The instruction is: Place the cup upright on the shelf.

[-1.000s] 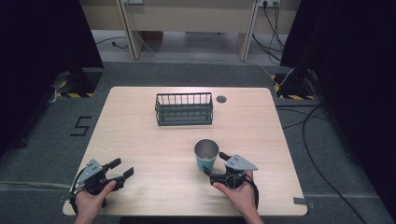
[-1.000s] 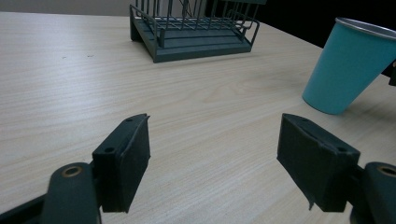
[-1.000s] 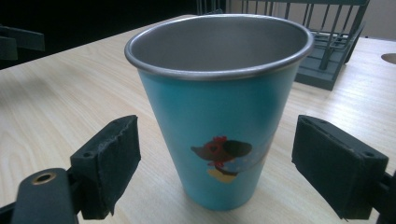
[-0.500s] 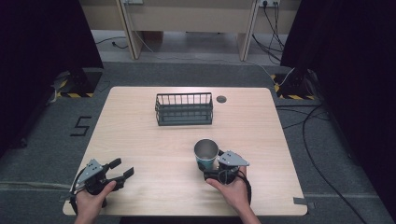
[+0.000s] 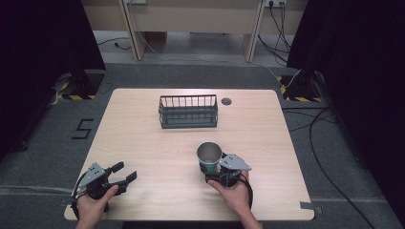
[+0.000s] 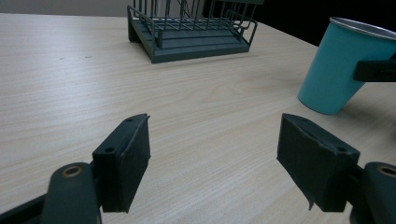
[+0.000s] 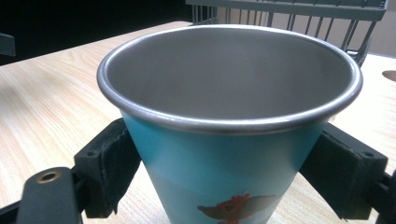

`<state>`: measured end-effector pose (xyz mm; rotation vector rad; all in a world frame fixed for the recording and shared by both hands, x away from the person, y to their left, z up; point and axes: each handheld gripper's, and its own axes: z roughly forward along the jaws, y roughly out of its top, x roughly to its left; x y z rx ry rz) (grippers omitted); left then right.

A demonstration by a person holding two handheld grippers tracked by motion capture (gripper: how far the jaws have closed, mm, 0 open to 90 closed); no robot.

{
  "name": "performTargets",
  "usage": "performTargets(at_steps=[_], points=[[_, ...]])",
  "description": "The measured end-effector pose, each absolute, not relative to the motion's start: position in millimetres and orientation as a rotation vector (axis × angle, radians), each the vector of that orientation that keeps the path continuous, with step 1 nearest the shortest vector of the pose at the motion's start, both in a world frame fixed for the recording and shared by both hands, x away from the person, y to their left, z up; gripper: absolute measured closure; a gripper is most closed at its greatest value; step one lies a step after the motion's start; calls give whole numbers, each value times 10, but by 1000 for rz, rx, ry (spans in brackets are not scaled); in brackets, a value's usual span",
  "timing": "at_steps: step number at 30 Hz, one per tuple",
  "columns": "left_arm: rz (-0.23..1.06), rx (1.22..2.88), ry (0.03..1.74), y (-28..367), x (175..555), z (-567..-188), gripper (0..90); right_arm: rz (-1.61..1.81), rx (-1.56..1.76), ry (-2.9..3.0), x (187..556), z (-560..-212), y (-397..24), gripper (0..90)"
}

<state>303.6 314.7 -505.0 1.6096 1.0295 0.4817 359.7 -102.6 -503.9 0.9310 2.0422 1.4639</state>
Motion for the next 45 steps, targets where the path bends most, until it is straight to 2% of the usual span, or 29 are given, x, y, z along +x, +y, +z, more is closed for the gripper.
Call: performTargets(at_steps=[14,45], points=[[482,1610,1029,3148,3036,-5050,253,1508,912,1993,3590,-4952,-1010,172],[480,1602,1034,3171,3026,-5048,253,1589,905,1899,3821,-4673,-753,172]])
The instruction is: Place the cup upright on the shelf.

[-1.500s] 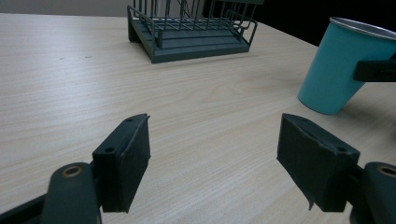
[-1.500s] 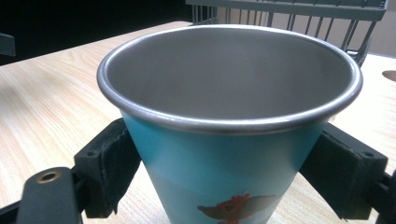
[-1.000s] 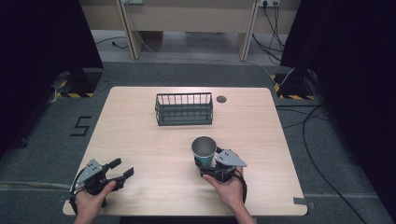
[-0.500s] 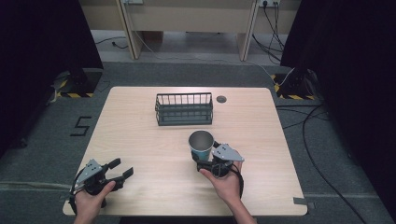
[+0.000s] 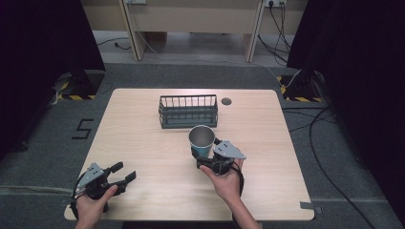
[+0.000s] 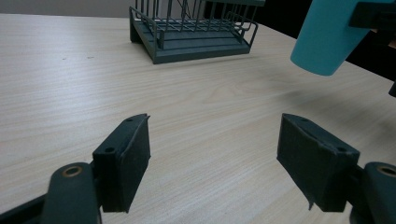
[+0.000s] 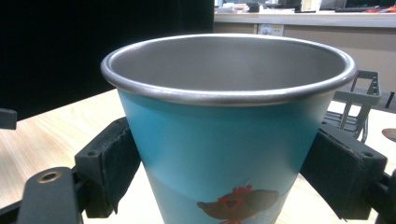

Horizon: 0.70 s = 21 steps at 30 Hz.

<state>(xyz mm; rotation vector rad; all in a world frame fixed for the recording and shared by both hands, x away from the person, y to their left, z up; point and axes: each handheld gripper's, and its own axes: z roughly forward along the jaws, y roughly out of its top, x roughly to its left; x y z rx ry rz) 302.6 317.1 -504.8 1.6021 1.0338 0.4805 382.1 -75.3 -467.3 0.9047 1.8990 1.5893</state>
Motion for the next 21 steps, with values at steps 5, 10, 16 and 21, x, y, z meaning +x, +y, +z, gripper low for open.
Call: performTargets(at_steps=[5,10,16,21], points=[[481,1601,1035,3172,3025,-5049,253,1595,906,1892,3844,-4657,-729,172],[481,1601,1035,3170,3025,-5048,253,1597,906,1886,3865,-4643,-713,172],[482,1602,1034,3175,3025,-5048,253,1601,909,1877,3900,-4617,-696,172],[483,1602,1034,3180,3025,-5047,253,1606,907,1866,3934,-4585,-674,172]])
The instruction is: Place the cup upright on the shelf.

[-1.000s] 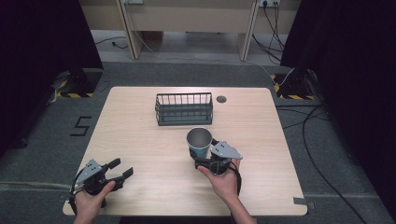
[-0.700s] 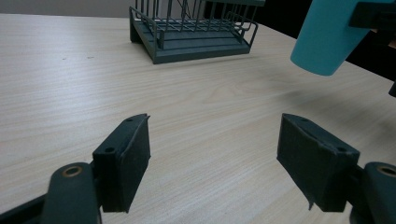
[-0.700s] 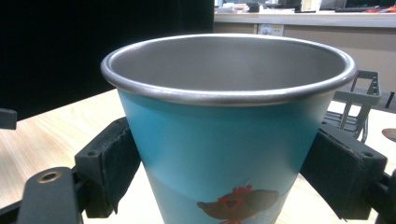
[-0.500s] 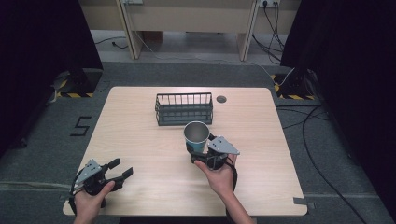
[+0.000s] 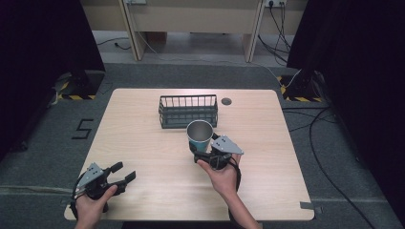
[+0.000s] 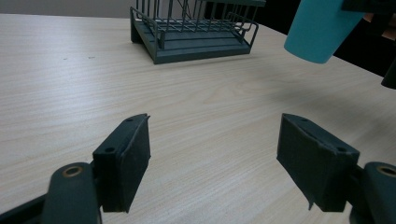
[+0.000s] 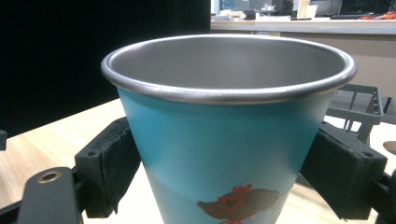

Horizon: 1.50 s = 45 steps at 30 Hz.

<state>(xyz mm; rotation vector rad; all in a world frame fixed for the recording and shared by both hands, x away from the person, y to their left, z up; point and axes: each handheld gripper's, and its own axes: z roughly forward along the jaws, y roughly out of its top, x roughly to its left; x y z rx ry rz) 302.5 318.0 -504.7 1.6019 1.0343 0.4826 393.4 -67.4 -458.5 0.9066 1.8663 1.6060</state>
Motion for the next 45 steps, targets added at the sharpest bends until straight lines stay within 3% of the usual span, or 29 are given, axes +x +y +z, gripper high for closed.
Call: performTargets(at_steps=[45], points=[[482,1600,1034,3190,3020,-5046,255,1606,945,1794,4340,-4402,-556,172]])
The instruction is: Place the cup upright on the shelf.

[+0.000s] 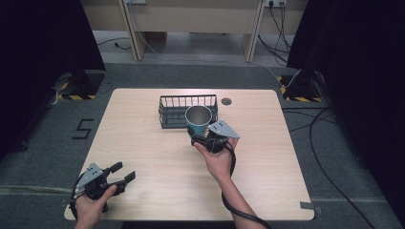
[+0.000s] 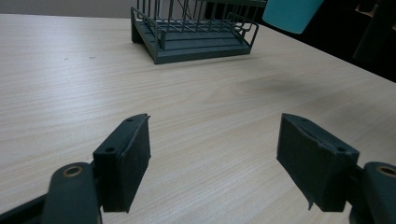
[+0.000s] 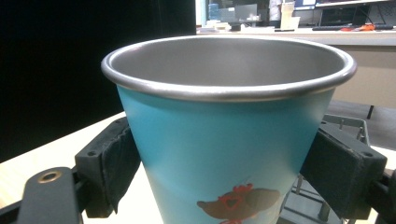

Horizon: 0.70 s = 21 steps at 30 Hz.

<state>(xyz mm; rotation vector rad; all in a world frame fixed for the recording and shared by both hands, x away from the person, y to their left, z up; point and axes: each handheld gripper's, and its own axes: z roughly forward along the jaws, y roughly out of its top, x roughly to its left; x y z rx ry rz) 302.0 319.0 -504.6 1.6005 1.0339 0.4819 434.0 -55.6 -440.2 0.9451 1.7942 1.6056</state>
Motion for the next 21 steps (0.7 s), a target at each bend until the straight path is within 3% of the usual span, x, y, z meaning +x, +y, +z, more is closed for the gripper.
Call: performTargets(at_steps=[21], points=[[481,1597,1036,3190,3020,-5047,255,1600,964,1783,4516,-4345,-526,172]])
